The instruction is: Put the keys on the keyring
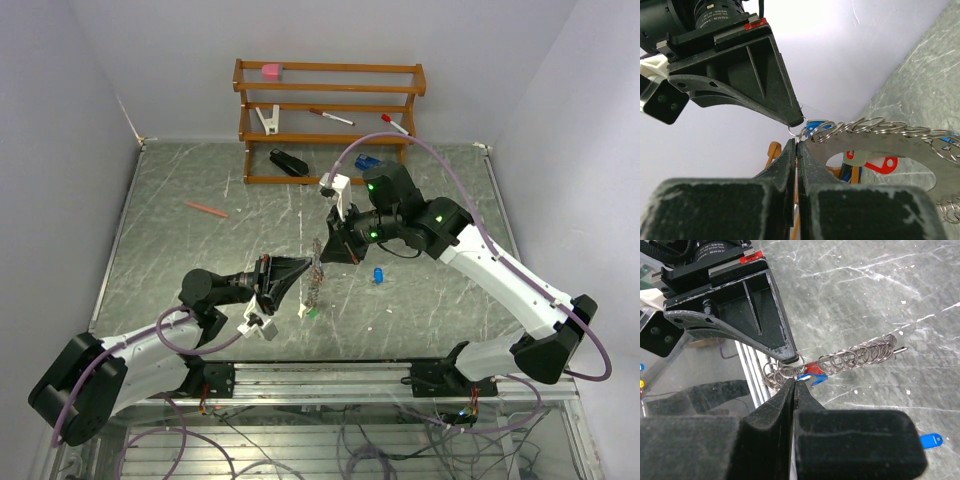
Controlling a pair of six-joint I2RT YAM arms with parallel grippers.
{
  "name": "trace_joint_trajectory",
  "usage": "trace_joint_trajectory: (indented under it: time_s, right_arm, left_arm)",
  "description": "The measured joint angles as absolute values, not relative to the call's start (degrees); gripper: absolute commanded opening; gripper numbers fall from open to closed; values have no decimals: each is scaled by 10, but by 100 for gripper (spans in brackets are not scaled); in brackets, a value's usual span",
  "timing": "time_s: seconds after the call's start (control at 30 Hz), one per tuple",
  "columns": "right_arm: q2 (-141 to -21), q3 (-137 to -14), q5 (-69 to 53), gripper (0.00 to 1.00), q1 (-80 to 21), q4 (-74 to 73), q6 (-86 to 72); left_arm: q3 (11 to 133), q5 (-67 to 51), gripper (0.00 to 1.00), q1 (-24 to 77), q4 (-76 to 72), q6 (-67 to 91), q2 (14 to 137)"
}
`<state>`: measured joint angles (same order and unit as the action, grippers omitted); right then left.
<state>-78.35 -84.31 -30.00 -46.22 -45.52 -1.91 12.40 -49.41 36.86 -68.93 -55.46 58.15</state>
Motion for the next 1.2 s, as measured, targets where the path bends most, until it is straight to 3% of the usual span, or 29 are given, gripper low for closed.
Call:
trace_joint_trajectory:
  time_s: [1.2]
  right_arm:
    - [-797,-843,-311,0,-479,-440,-119]
  left_arm:
    - [125,-475,7,369,-675,-597,590]
